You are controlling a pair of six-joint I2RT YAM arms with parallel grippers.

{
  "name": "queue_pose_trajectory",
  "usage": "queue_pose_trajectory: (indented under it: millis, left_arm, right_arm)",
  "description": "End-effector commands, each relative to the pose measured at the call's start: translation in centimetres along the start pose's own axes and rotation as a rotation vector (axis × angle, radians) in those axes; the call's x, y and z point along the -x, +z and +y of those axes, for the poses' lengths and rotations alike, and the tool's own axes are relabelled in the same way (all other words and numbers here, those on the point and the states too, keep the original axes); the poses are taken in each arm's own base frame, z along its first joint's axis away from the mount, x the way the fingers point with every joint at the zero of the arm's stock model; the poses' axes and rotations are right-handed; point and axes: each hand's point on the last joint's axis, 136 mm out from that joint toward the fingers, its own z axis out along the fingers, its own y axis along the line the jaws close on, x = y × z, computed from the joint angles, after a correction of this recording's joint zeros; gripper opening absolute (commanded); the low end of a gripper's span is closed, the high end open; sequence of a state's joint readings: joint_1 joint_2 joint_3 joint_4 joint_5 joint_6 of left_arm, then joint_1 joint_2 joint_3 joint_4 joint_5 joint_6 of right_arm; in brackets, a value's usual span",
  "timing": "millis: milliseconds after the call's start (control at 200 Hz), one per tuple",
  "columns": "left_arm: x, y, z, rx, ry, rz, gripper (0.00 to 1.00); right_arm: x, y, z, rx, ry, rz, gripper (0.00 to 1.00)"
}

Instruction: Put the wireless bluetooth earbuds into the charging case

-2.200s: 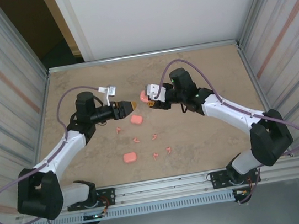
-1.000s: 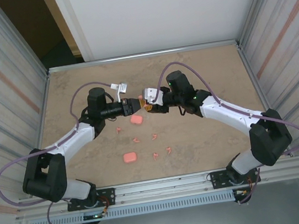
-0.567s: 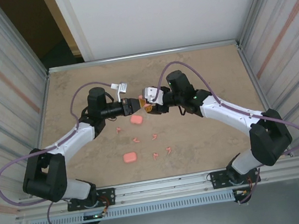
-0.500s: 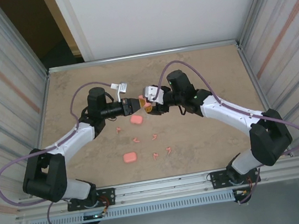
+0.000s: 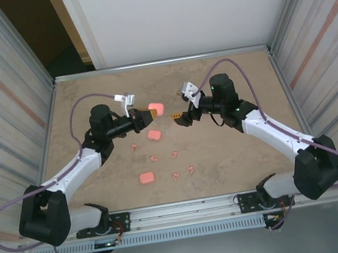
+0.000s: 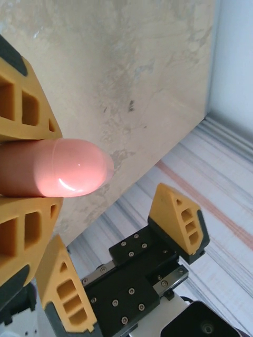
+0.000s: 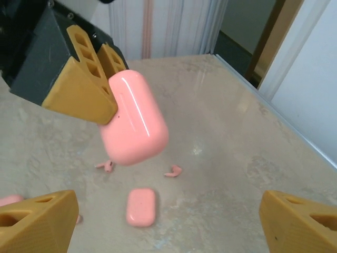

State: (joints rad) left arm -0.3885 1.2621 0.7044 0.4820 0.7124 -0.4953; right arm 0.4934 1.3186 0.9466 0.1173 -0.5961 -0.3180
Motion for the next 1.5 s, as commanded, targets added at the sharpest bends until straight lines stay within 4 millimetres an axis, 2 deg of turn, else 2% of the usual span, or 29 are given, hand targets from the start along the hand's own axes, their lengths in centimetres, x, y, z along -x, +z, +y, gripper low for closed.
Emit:
queue_pose_trajectory:
  millis: [0,175,331,566,842,1122,1498]
  left_arm:
    - [2.7,-1.1,-0.9,0.003,0.176,-0.144,0.00]
    - [3.5,-2.4,-2.1,-0.019,0.331,-0.256,0.00]
    - [3.8,-3.1,-3.3,-0.061,0.439,-0.333,0.00]
    - [3.0,-2.8,-4.7,-0.135,0.584,-0.376,0.00]
    - [2.6,-2.2,-5.8,-0.207,0.660,-0.403,0.00]
    - [2.4,-1.8,-6.4,-0.246,0.679,-0.387,0.00]
    - [2.5,-1.7,-6.7,-0.261,0.679,-0.380,0.00]
  right_arm:
    - [1.6,-1.4,0.0,0.009,0.132,-0.112,0.88]
    - [1.1,-2.4,-0.2,0.001,0.261,-0.186,0.88]
    - [0.6,-2.9,0.7,0.043,0.331,-0.229,0.88]
    - [1.7,-3.0,1.6,0.115,0.362,-0.267,0.88]
    - [4.4,-2.0,2.3,0.157,0.308,-0.298,0.88]
    - [6.2,-0.3,2.5,0.181,0.265,-0.297,0.85]
    - [6.3,1.4,2.4,0.186,0.259,-0.284,0.83]
